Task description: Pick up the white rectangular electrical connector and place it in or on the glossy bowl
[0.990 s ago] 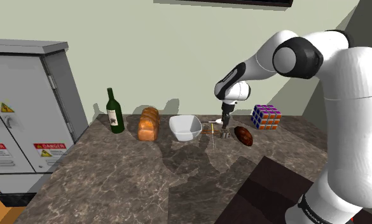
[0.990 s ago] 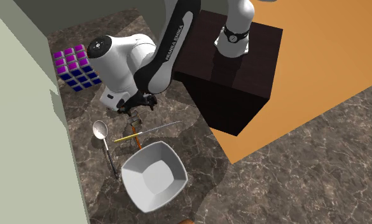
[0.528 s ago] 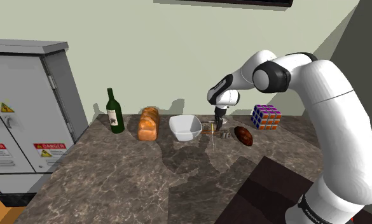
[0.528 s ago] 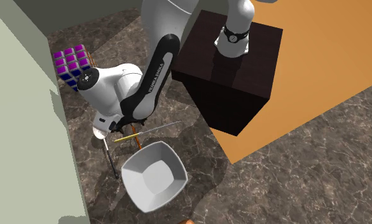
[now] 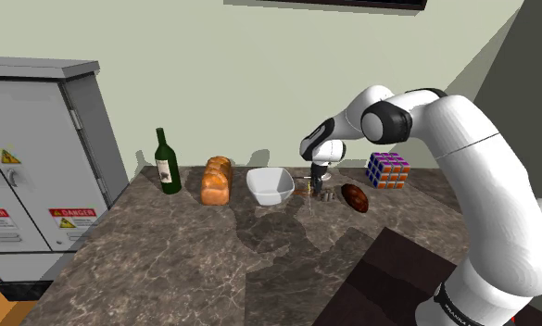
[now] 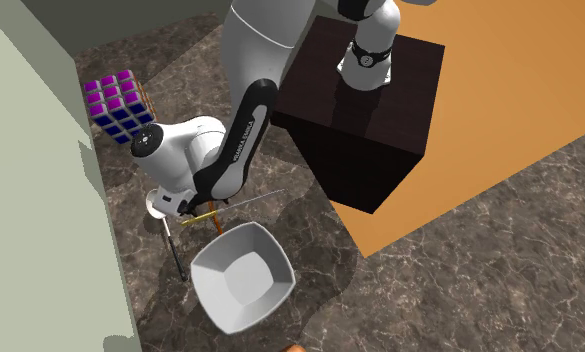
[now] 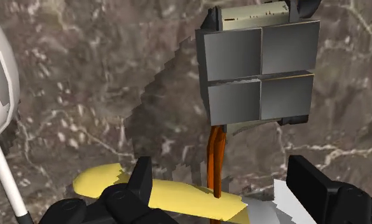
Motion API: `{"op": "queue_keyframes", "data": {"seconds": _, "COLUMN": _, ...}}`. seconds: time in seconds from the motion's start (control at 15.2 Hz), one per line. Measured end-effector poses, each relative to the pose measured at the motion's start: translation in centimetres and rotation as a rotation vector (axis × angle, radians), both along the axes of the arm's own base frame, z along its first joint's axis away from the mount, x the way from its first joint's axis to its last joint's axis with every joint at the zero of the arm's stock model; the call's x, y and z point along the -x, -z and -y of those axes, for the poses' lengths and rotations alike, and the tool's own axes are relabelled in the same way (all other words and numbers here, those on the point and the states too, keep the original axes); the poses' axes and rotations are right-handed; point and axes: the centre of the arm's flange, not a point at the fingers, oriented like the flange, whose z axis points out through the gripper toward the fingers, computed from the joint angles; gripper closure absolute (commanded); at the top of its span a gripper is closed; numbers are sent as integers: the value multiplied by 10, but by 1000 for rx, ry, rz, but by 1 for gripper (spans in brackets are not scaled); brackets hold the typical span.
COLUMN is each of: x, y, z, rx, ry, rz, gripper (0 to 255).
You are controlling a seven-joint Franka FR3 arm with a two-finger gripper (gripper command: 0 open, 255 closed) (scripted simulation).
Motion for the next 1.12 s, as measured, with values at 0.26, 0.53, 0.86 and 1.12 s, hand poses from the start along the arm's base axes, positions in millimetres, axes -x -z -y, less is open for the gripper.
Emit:
{"op": "queue_keyframes", "data": {"seconds": 0.26, "x": -1, "y": 6, "z": 1, "rx": 0, "ry": 1, "rz": 0, "gripper": 0}}
{"op": "queue_keyframes", "data": {"seconds": 0.53, "x": -1, "y": 7, "z": 0, "rx": 0, "ry": 0, "rz": 0, "gripper": 255}}
{"op": "queue_keyframes", "data": {"seconds": 0.86, "x": -1, "y": 7, "z": 0, "rx": 0, "ry": 0, "rz": 0, "gripper": 255}}
{"op": "queue_keyframes", "data": {"seconds": 1.12, "x": -1, "y": 7, "z": 0, "rx": 0, "ry": 0, "rz": 0, "gripper": 255}}
